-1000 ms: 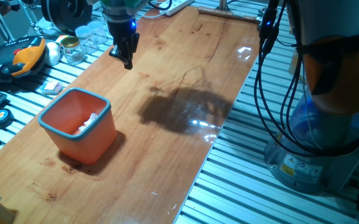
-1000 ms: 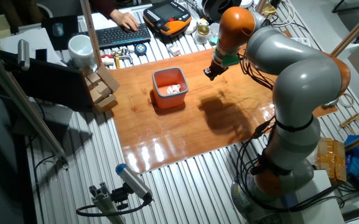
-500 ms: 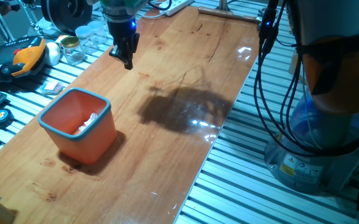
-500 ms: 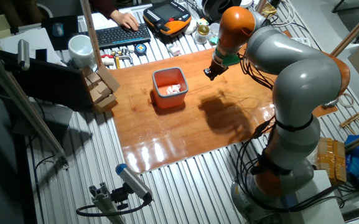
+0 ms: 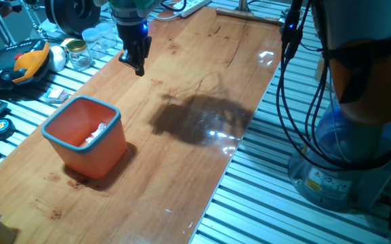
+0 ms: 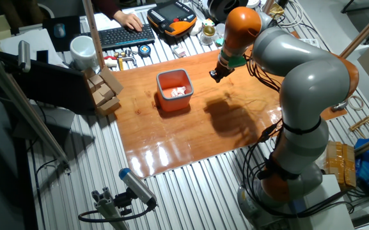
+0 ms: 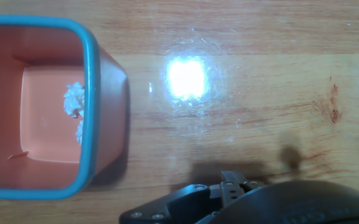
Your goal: Put the garbage in the trash can
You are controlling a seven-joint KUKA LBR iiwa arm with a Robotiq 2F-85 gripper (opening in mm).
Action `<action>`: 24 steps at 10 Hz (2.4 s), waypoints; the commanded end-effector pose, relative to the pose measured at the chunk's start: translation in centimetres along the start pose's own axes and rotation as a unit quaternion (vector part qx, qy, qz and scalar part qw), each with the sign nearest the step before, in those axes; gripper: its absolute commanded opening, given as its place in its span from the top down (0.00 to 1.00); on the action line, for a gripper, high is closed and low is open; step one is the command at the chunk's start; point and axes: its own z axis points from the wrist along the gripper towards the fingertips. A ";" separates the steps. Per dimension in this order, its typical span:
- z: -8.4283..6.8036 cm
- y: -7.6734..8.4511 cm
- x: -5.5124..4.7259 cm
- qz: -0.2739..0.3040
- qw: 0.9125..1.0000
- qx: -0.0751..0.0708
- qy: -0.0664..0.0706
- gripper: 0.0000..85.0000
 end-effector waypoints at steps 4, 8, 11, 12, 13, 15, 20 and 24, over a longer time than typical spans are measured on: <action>-0.8 -0.3 0.0 0.000 1.000 -0.003 0.021 1.00; -0.5 -0.2 -0.2 -0.009 1.000 0.012 0.020 1.00; -0.6 0.0 -0.1 -0.017 1.000 -0.011 0.022 1.00; -0.7 0.1 -0.1 -0.022 1.000 -0.002 0.014 1.00; -0.7 0.3 -0.1 -0.024 1.000 0.003 0.009 1.00; -0.8 0.6 0.2 -0.009 1.000 0.002 0.009 1.00; -1.0 0.5 0.5 -0.011 1.000 -0.010 0.007 1.00; -0.8 1.0 0.3 -0.009 1.000 0.001 0.003 1.00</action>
